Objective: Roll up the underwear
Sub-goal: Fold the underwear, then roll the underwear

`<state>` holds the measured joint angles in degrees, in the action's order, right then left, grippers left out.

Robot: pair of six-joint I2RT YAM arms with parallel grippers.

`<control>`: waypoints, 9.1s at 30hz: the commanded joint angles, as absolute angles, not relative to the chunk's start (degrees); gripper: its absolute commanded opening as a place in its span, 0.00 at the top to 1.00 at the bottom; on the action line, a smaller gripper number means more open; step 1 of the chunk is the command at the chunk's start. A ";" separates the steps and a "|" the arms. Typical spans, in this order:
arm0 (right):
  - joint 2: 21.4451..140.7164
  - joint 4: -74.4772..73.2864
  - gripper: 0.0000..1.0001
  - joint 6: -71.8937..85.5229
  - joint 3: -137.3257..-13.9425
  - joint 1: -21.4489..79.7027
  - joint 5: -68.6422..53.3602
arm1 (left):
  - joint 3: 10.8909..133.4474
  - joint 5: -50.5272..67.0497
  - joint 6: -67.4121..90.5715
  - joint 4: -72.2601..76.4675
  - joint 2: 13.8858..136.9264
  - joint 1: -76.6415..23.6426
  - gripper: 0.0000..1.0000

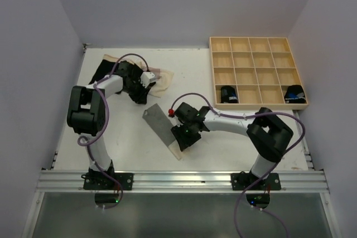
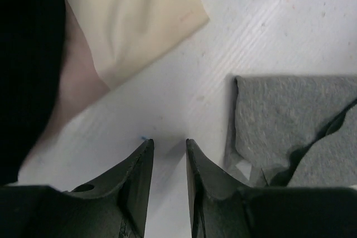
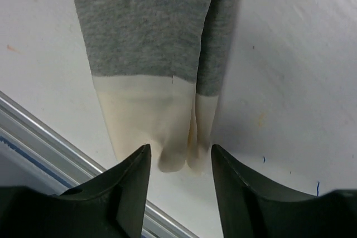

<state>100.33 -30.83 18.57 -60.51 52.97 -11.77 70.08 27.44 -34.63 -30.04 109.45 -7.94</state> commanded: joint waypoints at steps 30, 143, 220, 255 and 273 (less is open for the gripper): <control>102.66 -24.53 0.57 24.43 -60.03 53.26 -13.35 | 56.94 25.22 -36.83 -36.48 98.68 -9.75 0.64; 93.53 -16.87 0.65 28.74 -53.52 50.27 -16.35 | 43.59 31.64 -52.65 -21.88 83.84 -36.83 1.00; 102.57 -10.37 0.80 36.48 -54.40 48.34 -15.12 | 8.26 12.48 -89.55 17.31 64.51 -47.55 0.53; 58.28 -6.06 0.52 14.07 -36.65 47.71 -12.40 | 55.18 43.22 -59.50 -47.60 101.58 -35.44 1.00; 78.64 5.00 0.51 -5.53 -40.25 63.72 -0.18 | 67.14 45.00 -56.08 -56.86 121.55 -25.75 1.00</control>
